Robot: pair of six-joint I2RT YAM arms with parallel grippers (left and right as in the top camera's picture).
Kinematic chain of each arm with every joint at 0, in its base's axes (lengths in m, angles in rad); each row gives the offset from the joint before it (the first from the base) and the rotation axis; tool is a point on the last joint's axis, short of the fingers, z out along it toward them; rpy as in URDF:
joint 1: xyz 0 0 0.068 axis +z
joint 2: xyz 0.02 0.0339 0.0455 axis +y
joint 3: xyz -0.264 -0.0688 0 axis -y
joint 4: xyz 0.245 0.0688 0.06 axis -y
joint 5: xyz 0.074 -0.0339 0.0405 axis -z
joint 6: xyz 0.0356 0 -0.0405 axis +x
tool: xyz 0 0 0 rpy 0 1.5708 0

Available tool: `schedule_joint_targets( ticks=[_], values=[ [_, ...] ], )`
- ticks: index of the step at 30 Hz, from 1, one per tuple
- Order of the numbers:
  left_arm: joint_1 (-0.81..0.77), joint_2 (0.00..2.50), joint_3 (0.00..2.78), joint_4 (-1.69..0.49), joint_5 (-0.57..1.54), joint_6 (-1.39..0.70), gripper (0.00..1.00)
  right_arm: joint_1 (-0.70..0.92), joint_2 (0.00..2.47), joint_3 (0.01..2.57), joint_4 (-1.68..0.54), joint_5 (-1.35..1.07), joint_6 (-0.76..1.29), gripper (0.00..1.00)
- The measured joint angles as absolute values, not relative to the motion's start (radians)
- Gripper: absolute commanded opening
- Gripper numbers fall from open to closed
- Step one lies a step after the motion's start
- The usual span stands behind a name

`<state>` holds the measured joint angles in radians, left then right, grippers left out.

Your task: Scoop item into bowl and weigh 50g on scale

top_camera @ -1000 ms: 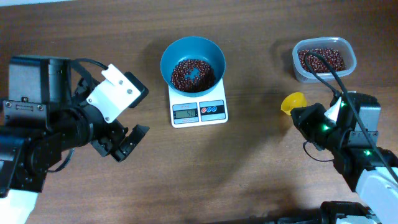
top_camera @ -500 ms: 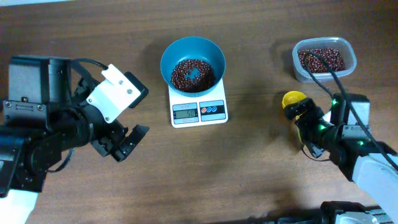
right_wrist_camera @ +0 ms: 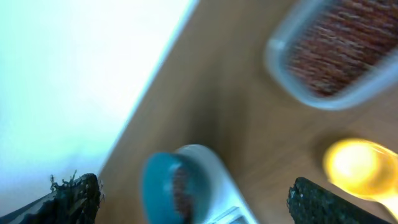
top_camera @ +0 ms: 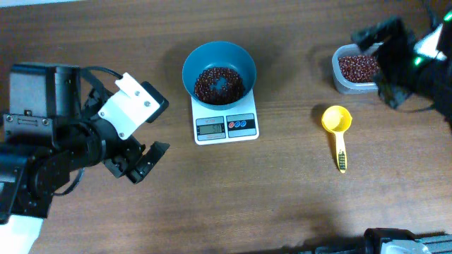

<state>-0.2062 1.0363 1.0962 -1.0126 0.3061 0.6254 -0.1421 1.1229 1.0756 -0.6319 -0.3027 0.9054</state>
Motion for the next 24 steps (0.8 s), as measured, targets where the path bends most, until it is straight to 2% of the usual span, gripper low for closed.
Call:
schedule_joint_targets(
  ticks=[4,7,11,13,15,19,24],
  values=[
    [-0.206,1.036,1.096,-1.013,0.306,0.625,0.99,-0.142,1.123,1.104,-0.615,-0.401,0.870,0.99],
    [-0.206,1.036,1.096,-1.013,0.306,0.625,0.99,-0.142,1.129,1.104,-0.682,-0.436,0.846,0.99],
    [-0.206,1.036,1.096,-1.012,0.307,0.625,0.99,-0.141,1.117,1.104,-0.666,-0.466,0.395,0.99],
    [-0.206,1.036,1.096,-1.011,0.306,0.625,0.99,-0.118,1.076,1.104,-0.710,-0.466,0.250,0.99],
    [-0.206,1.036,1.096,-1.011,0.307,0.625,0.99,-0.036,0.974,1.102,-0.753,-0.427,0.152,0.99],
    [-0.206,1.036,1.096,-1.014,0.307,0.625,0.99,0.123,0.645,0.963,-0.755,-0.247,0.090,0.99],
    [-0.206,1.036,1.096,-1.012,0.306,0.625,0.99,0.129,0.299,0.576,-0.527,-0.184,0.069,0.99]
  ],
)
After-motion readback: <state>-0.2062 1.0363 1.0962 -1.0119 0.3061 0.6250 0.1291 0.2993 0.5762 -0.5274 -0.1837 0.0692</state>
